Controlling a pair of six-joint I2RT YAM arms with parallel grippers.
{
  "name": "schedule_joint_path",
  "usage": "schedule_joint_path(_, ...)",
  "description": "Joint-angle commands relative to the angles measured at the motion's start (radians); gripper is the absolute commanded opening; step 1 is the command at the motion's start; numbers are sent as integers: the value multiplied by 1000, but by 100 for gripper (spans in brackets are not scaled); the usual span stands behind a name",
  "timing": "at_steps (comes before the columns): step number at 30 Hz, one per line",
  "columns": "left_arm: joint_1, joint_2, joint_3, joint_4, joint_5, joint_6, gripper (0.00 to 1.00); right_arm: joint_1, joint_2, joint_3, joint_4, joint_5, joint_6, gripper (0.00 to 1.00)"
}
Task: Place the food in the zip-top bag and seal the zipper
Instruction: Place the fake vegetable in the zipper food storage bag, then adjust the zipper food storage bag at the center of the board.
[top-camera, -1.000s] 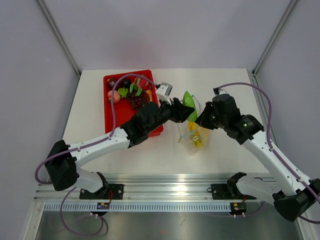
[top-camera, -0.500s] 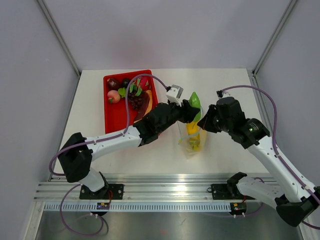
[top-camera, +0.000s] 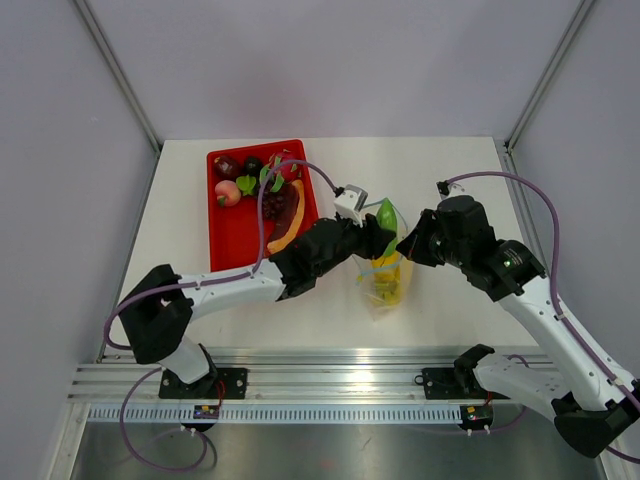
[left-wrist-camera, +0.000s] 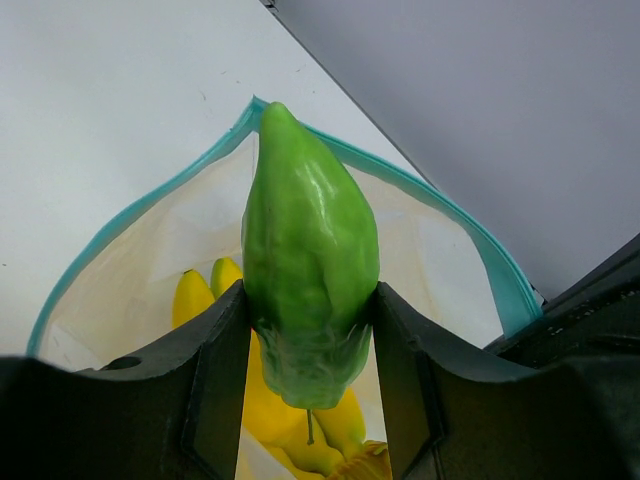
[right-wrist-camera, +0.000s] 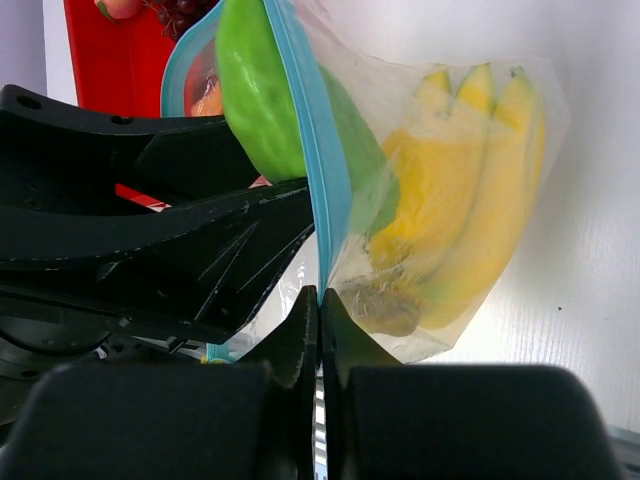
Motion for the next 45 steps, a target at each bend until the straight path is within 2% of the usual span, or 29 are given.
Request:
schedule_joint_path(1, -6, 21, 44, 17, 17, 13, 7, 1, -12, 9, 22, -4, 7, 2)
schedule_joint_path(2, -4, 26, 59, -41, 21, 15, 17, 1, -14, 12, 25, -4, 7, 2)
schedule_joint_path(3, -6, 23, 68, -53, 33, 23, 42, 2, -12, 12, 27, -9, 4, 2)
schedule_joint_path(6, -10, -12, 65, -73, 53, 43, 65, 2, -15, 12, 27, -3, 3, 2)
schedule_joint_path(12, -15, -149, 64, -121, 93, 75, 80, 2, -12, 0, 34, -3, 7, 3)
schedule_joint_path(17, -17, -239, 56, -173, 86, 99, 84, 2, -12, -1, 37, -4, 9, 3)
schedule_joint_path(19, -17, -274, 47, -188, 55, 98, 79, 2, -12, -3, 39, -4, 9, 2)
schedule_joint_path(22, -15, -313, 24, -208, 12, 90, 61, 2, -12, -6, 42, -6, 13, 2)
schedule_joint_path(23, -17, -317, 22, -221, -15, 87, 48, 1, -12, -8, 42, -9, 15, 2)
schedule_joint_path(24, -15, -319, 28, -239, -41, 84, 42, 2, -15, -6, 40, -9, 15, 2)
schedule_joint_path(26, -12, -307, 48, -335, -113, 55, 36, 2, -17, -6, 39, -9, 15, 2)
schedule_joint_path(27, -3, -290, 70, -365, -120, 47, 37, 2, -18, -6, 40, -9, 16, 2)
schedule_joint_path(28, 3, -282, 84, -433, -131, 32, 46, 2, -17, -6, 39, -9, 16, 2)
schedule_joint_path(30, 11, -252, 116, -511, -129, 3, 71, 2, -21, -8, 39, -9, 19, 2)
schedule_joint_path(32, 11, -232, 127, -535, -125, -17, 75, 1, -22, -9, 42, -9, 19, 2)
schedule_joint_path(35, 11, -196, 134, -578, -169, -49, 71, 2, -18, -11, 43, -10, 21, 3)
schedule_joint_path(38, 17, -183, 131, -587, -183, -57, 60, 2, -18, -11, 42, -9, 21, 2)
schedule_joint_path(39, 20, -178, 136, -589, -175, -56, 54, 2, -17, -11, 42, -9, 19, 2)
schedule_joint_path(40, 23, -170, 157, -599, -160, -53, 34, 1, -15, -11, 45, -4, 13, 3)
schedule_joint_path(43, 35, -155, 212, -630, -155, -14, 0, 2, 20, 23, 37, 17, -23, 3)
schedule_joint_path(45, 45, -182, 246, -615, -152, 18, 0, 2, 60, 69, 16, 26, -63, 2)
